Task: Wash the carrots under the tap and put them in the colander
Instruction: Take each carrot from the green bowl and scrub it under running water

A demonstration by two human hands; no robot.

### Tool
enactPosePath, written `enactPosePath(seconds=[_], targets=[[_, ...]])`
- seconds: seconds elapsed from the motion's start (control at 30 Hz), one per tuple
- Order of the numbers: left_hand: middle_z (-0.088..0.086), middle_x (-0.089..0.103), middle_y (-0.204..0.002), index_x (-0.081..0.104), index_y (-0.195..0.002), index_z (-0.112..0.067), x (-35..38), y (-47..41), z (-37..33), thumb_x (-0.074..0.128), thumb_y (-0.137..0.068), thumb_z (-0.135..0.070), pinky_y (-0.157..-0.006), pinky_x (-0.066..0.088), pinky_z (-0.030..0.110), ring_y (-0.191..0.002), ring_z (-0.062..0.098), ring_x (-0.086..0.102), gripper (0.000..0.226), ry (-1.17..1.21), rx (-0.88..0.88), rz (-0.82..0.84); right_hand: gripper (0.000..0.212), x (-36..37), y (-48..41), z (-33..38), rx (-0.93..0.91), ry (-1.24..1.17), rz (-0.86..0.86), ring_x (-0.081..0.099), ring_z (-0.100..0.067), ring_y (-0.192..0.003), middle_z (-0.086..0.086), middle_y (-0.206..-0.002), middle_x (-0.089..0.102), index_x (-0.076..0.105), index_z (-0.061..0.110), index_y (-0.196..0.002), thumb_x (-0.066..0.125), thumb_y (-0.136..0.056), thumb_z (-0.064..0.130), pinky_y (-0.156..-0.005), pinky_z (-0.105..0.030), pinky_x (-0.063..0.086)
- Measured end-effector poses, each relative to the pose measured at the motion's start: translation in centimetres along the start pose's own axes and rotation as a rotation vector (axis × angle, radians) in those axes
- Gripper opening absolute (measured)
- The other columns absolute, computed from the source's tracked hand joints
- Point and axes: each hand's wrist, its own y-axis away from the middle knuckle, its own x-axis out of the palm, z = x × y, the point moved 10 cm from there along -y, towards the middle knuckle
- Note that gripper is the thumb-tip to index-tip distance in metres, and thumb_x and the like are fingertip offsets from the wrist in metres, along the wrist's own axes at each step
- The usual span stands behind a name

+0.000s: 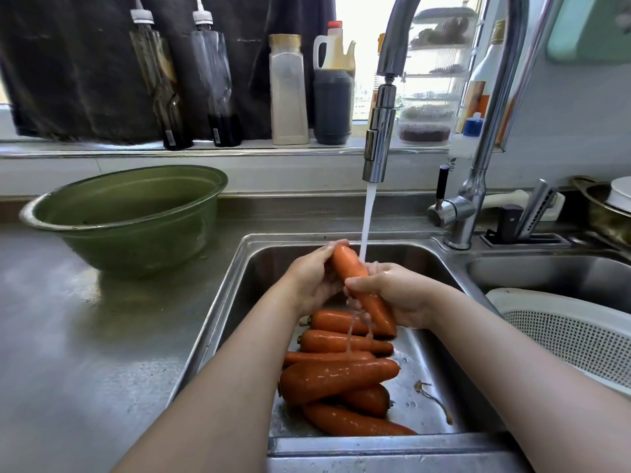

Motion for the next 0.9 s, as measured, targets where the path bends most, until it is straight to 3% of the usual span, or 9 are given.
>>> enactPosePath(seconds=[0.07,0.17,0.3,0.43,0.53,0.6,0.73,0.8,0.9], targets=[[0.022,0.062,-0.135,0.061,-0.138,-0.011,0.0,-0.1,0.2,0.033,-0.113,-0.032,-0.093,0.058,0.047,-0.122,0.036,0.064,0.043,0.073,-0.038,0.018,0.037,-0.7,-0.4,0.0,0.006,0.042,-0.094,0.053,-0.015,-0.057,-0.007,-0.076,0.061,0.062,0.007,-0.114,0.063,-0.1,0.042,-0.049,-0.026,0.046],[0.017,0.057,-0.148,0.049,-0.149,-0.01,-0.3,-0.3,0.6,0.031,-0.112,-0.033,-0.103,0.05,0.062,-0.135,0.039,0.055,0.047,0.141,-0.099,0.043,0.067,-2.2,-0.7,0.3,0.007,-0.04,-0.217,0.045,-0.013,-0.047,-0.003,-0.067,0.057,0.064,0.01,-0.113,0.04,-0.1,0.071,-0.039,-0.022,0.038],[0.018,0.044,-0.158,0.04,-0.155,-0.013,0.4,0.0,0.9,0.028,-0.111,-0.043,-0.113,0.033,0.072,-0.146,0.043,0.04,0.055,0.291,-0.139,0.098,0.074,-4.1,-0.4,0.1,0.025,-0.073,-0.278,0.046,-0.016,-0.043,-0.007,-0.064,0.058,0.063,0.005,-0.107,0.021,-0.106,0.067,-0.04,-0.024,0.039],[0.022,0.049,-0.153,0.047,-0.147,-0.008,2.9,0.3,1.5,0.028,-0.111,-0.042,-0.115,0.033,0.066,-0.144,0.041,0.044,0.053,0.347,-0.138,0.12,0.053,-5.9,-0.3,-0.2,0.011,-0.111,-0.373,0.054,-0.018,-0.048,-0.009,-0.069,0.061,0.062,0.003,-0.102,0.036,-0.111,0.048,-0.042,-0.025,0.045],[0.019,0.058,-0.14,0.057,-0.132,-0.009,4.2,0.2,2.0,0.035,-0.112,-0.016,-0.097,0.054,0.051,-0.131,0.037,0.057,0.031,0.314,-0.107,0.06,0.013,-6.0,-0.3,-0.2,-0.003,-0.09,-0.327,0.058,-0.017,-0.055,-0.01,-0.075,0.063,0.062,0.004,-0.108,0.055,-0.105,0.014,-0.049,-0.028,0.05],[0.017,0.063,-0.126,0.061,-0.123,-0.013,3.9,-0.3,2.6,0.035,-0.108,0.004,-0.085,0.061,0.044,-0.118,0.037,0.066,0.034,0.212,-0.077,-0.011,0.016,-6.0,-0.3,-0.2,-0.038,-0.03,-0.308,0.058,-0.017,-0.059,-0.015,-0.085,0.064,0.064,0.005,-0.116,0.058,-0.101,0.006,-0.05,-0.029,0.05],[0.014,0.072,-0.089,0.063,-0.126,-0.017,3.3,-0.3,2.5,0.034,-0.095,0.019,-0.057,0.059,0.034,-0.072,0.025,0.07,0.056,-0.072,-0.009,-0.036,0.035,-5.1,-0.4,0.0,-0.086,0.085,-0.324,0.052,-0.014,-0.048,-0.007,-0.074,0.061,0.065,0.007,-0.112,0.058,-0.105,0.04,-0.042,-0.026,0.044],[0.013,0.062,-0.066,0.066,-0.121,-0.011,3.1,-0.1,1.8,0.035,-0.088,0.016,-0.059,0.049,0.034,-0.054,0.024,0.059,0.053,-0.188,0.011,-0.029,0.049,-4.7,-0.4,0.4,-0.106,0.183,-0.356,0.052,-0.015,-0.045,-0.006,-0.072,0.06,0.064,0.008,-0.107,0.053,-0.103,0.055,-0.041,-0.026,0.043],[0.013,0.061,-0.074,0.068,-0.101,-0.009,2.7,0.2,1.7,0.04,-0.106,-0.018,-0.07,0.054,0.04,-0.062,0.026,0.058,0.029,-0.158,-0.045,0.008,0.064,-3.9,-0.6,0.5,-0.102,0.261,-0.348,0.054,-0.019,-0.046,-0.01,-0.067,0.061,0.065,0.005,-0.107,0.037,-0.105,0.063,-0.043,-0.028,0.046]])
